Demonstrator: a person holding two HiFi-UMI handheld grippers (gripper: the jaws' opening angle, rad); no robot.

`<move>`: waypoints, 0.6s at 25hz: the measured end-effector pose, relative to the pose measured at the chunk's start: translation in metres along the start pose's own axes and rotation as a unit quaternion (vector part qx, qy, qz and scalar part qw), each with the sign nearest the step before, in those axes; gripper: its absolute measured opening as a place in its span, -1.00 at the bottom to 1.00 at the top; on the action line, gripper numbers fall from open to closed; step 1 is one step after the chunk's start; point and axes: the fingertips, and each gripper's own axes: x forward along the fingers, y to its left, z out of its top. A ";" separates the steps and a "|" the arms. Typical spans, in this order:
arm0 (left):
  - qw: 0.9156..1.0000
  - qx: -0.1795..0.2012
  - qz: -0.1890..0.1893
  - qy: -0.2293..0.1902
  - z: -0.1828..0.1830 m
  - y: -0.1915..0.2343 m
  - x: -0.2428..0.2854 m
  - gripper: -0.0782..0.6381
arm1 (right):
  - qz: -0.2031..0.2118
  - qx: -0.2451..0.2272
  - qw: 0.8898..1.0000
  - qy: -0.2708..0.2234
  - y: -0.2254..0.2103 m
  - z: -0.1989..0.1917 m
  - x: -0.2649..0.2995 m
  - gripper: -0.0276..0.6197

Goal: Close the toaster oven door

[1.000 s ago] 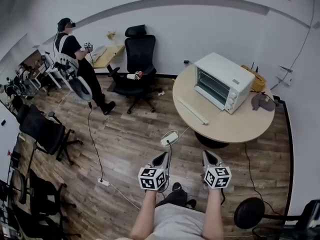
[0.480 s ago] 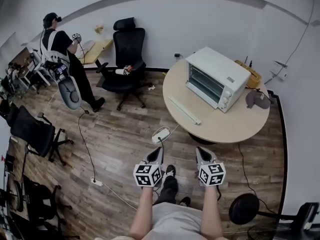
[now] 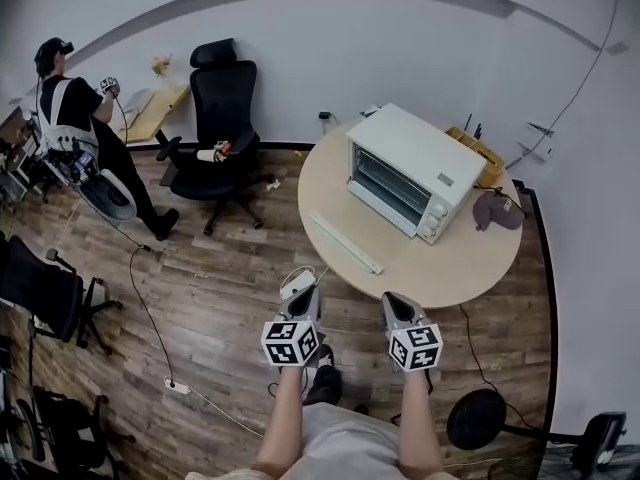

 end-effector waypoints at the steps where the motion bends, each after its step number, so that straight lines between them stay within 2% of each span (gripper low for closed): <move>1: 1.000 0.004 -0.005 0.001 0.006 0.002 0.011 -0.62 | -0.004 0.000 1.000 0.000 -0.005 0.004 0.008 -0.91; 10: 1.000 0.006 -0.025 0.013 0.049 0.035 0.094 -0.62 | -0.035 -0.003 0.999 0.013 -0.042 0.029 0.074 -0.91; 13: 0.999 0.018 -0.035 0.025 0.056 0.043 0.118 -0.62 | -0.045 -0.010 0.999 0.018 -0.050 0.036 0.095 -0.91; 15: 0.998 0.032 -0.042 0.035 0.058 0.050 0.132 -0.62 | -0.054 -0.031 0.998 0.022 -0.055 0.039 0.106 -0.91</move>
